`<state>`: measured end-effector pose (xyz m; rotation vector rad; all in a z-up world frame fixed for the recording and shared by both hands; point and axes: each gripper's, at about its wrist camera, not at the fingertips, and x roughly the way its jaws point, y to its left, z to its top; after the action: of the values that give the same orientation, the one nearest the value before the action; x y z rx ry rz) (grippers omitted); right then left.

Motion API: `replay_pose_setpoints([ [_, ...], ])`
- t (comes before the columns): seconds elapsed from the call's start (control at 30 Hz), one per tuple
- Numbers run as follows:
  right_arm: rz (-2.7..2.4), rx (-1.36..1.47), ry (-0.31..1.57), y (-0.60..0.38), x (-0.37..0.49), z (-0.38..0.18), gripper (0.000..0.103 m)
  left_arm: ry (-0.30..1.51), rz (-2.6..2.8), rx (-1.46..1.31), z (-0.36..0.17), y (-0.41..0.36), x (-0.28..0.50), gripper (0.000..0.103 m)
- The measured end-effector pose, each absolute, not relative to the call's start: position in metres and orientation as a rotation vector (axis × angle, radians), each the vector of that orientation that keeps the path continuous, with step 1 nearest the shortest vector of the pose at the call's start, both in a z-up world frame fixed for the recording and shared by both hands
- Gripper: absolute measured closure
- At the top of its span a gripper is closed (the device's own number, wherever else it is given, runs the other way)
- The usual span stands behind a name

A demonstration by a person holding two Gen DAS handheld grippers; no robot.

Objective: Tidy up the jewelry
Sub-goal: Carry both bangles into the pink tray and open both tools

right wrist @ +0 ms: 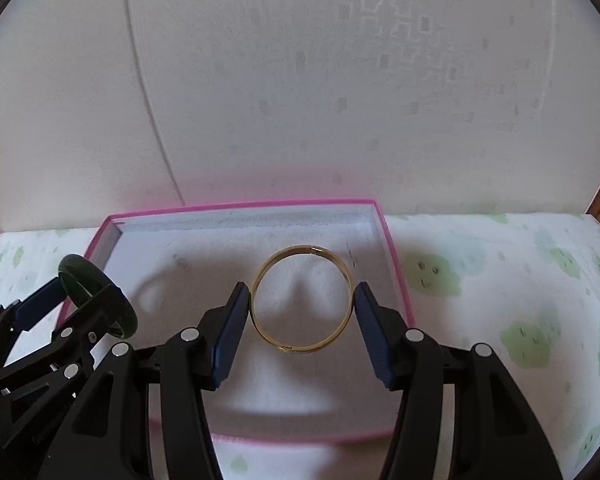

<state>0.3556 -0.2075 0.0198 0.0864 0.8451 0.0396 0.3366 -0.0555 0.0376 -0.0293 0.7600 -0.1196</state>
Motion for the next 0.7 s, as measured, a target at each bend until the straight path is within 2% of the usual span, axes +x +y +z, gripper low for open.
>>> replay_pose_setpoints([
  [0.23, 0.033, 0.100, 0.905, -0.208, 0.379, 0.002, 0.049, 0.808, -0.086, 0.011, 0.026, -0.057, 0.359, 0.032],
  [0.3, 0.021, 0.111, 0.917, -0.211, 0.380, -0.002, 0.048, 0.788, -0.076, 0.021, 0.027, -0.057, 0.359, 0.020],
  [0.37, 0.024, 0.110, 0.922, -0.213, 0.378, -0.004, 0.039, 0.774, -0.072, 0.020, 0.031, -0.057, 0.356, 0.016],
  [0.4, 0.018, 0.103, 0.916, -0.213, 0.376, -0.003, 0.036, 0.770, -0.073, 0.012, 0.033, -0.057, 0.355, 0.016],
  [0.7, 0.020, 0.103, 0.885, -0.218, 0.338, 0.014, 0.034, 0.738, -0.082, -0.027, 0.048, -0.051, 0.306, 0.016],
])
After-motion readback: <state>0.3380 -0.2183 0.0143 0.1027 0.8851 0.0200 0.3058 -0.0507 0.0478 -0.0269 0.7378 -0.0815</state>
